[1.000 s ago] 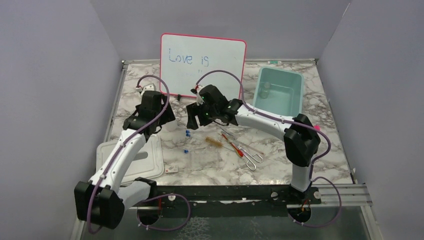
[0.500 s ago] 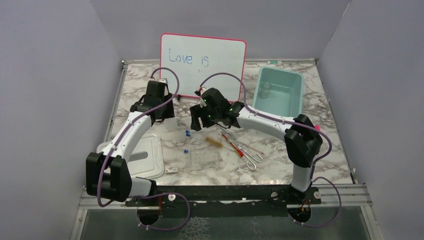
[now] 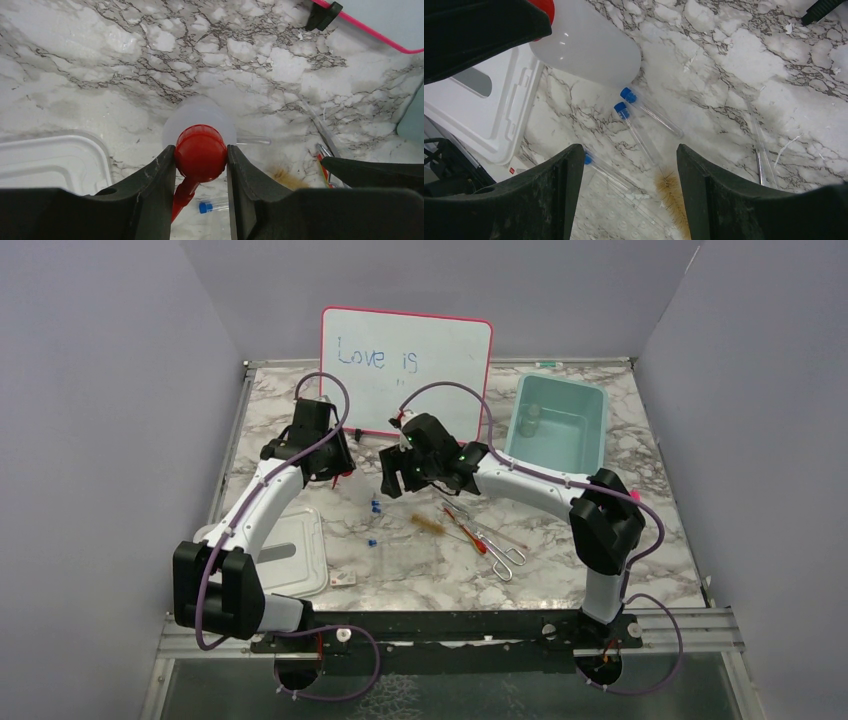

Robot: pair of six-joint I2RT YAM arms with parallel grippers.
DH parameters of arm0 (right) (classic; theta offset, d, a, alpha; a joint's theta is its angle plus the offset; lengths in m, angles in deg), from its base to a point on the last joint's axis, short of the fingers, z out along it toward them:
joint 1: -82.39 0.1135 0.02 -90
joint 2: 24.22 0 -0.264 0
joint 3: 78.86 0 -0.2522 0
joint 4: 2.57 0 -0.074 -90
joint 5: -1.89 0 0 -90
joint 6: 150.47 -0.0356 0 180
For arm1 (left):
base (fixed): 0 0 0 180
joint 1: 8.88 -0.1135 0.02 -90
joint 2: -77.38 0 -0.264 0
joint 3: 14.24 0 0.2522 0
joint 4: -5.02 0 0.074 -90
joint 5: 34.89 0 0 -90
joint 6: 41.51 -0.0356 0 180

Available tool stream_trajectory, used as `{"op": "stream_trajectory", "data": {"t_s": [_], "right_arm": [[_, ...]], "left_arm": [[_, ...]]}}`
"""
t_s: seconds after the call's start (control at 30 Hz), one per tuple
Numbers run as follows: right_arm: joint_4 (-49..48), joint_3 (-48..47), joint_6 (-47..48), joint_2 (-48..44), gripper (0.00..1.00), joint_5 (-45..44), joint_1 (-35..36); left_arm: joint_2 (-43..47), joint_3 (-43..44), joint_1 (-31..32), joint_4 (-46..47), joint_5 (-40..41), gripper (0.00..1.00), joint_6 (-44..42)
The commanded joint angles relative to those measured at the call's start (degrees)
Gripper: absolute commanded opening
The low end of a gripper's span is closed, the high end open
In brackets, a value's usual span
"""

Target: Organize the chemistry lab equipment

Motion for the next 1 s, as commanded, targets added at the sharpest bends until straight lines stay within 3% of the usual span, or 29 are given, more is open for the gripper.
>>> {"op": "stream_trajectory", "data": {"t_s": [0.0,0.1,0.2,0.27,0.53,0.8,0.97], "right_arm": [[-2.17,-2.38,0.10,0.82,0.72,-1.16,0.11],[-2.23,-2.40,-0.04,0.97,0.72,-1.24,0.11],[-2.15,-2.43,-0.20,0.86,0.72,-1.49,0.11],[-1.98,-2.51,-0.34,0.74,0.72,-1.53,0.10],[-0.23,-3.75,-2.00,-0.44,0.72,-1.55,0.08],[10.05,-16.61,-7.25,3.07,0.73,-3.31,0.91],[18.17,-28.64,-10.43,10.06,0.78,-13.09,4.27]], "left_arm": [[-0.39,0.90,0.12,-0.48,3.09,0.24,5.47],[-0.70,0.96,0.18,-0.21,3.04,0.34,4.57],[-0.48,1.95,0.18,-0.03,1.64,0.53,3.62],[-0.02,2.99,0.23,-0.02,-0.01,0.59,3.13],[2.51,8.65,-0.12,-0.69,-1.93,0.62,2.02],[7.30,16.25,-0.58,-6.06,16.58,0.63,-1.77],[11.62,21.18,-0.64,-8.19,29.83,0.69,-2.81]]}}
